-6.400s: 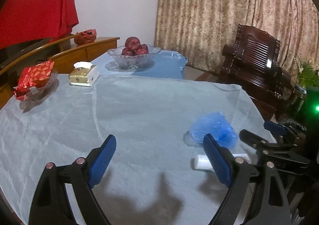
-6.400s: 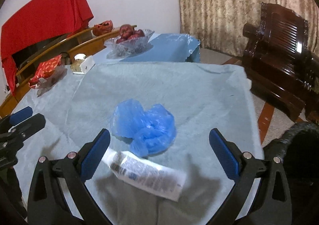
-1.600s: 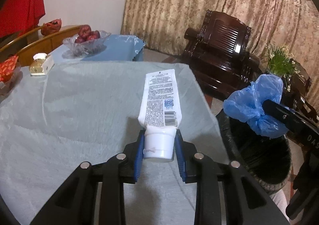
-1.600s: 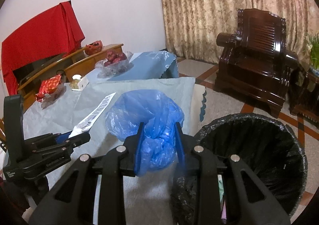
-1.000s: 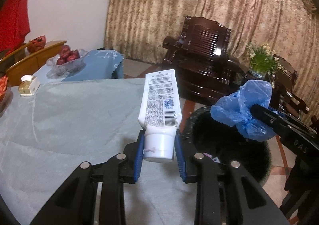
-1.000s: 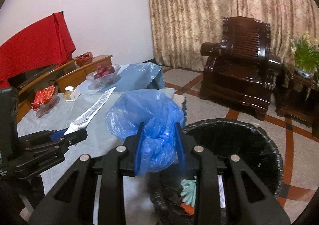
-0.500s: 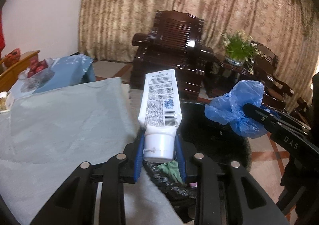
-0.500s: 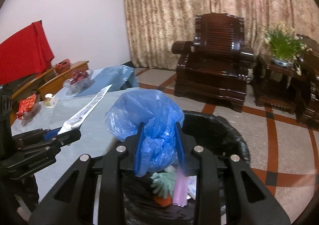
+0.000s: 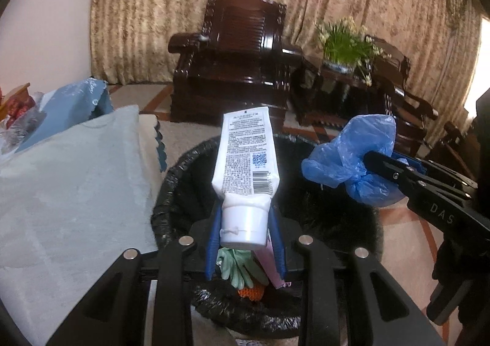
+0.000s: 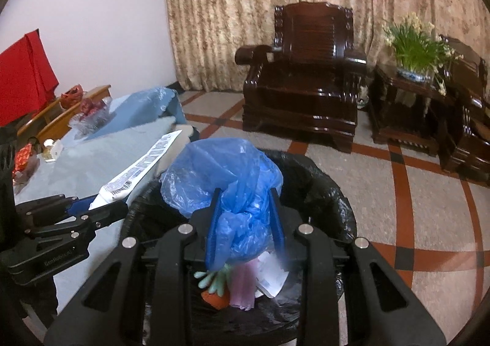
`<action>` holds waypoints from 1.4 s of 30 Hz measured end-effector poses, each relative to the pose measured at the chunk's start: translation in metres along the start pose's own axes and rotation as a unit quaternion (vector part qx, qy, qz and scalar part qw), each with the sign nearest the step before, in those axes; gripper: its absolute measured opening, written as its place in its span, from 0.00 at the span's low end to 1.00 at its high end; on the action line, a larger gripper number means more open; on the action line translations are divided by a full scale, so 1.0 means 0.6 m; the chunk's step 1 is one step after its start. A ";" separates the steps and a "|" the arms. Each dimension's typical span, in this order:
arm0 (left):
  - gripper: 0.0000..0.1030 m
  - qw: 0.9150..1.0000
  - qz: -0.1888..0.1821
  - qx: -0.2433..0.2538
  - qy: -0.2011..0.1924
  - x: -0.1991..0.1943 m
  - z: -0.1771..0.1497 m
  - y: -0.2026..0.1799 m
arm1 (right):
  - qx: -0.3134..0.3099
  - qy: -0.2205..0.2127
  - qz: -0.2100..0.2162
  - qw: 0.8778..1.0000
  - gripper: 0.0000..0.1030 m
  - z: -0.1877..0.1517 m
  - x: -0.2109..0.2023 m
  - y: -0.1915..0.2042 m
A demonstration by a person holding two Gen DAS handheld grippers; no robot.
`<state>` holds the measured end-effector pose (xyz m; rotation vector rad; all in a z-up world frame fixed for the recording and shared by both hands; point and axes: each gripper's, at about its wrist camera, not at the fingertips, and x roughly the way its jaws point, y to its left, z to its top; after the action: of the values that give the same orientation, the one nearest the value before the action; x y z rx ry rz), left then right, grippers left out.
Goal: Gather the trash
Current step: 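Carry the tube and bag over the black trash bin and open both tools, then lift both open tools away from the bin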
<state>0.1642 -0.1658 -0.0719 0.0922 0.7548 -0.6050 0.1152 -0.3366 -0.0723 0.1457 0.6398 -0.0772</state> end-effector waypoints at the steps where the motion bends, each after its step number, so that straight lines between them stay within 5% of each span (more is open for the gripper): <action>1: 0.28 1.000 0.000 0.002 0.004 0.010 0.000 -0.003 | 0.001 0.003 0.000 1.000 0.28 -0.002 0.005 -0.003; 9: 0.28 1.000 0.006 0.013 0.024 0.062 -0.006 -0.005 | 0.005 0.031 -0.005 0.999 0.28 -0.016 0.060 -0.018; 13: 0.29 0.999 0.001 0.011 0.034 0.075 -0.009 -0.003 | 0.009 0.041 -0.014 0.999 0.36 -0.019 0.080 -0.028; 20: 0.57 1.000 0.004 0.002 0.029 0.062 -0.009 0.013 | 0.009 0.034 -0.032 0.999 0.85 -0.023 0.076 -0.030; 24: 0.74 1.000 0.017 -0.005 0.022 0.043 -0.008 0.022 | 0.023 0.035 -0.025 0.999 0.94 -0.024 0.061 -0.034; 29: 0.85 0.999 0.029 -0.013 0.012 0.009 -0.006 0.037 | 0.029 0.036 -0.009 0.999 0.95 -0.021 0.038 -0.030; 42: 0.90 0.998 0.050 -0.038 0.000 -0.100 -0.028 0.065 | -0.010 0.024 0.045 0.999 0.95 -0.002 -0.048 0.054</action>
<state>0.1412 -0.0998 -0.0497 0.0590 0.7678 -0.4802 0.0952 -0.3036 -0.0526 0.1573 0.6814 0.0207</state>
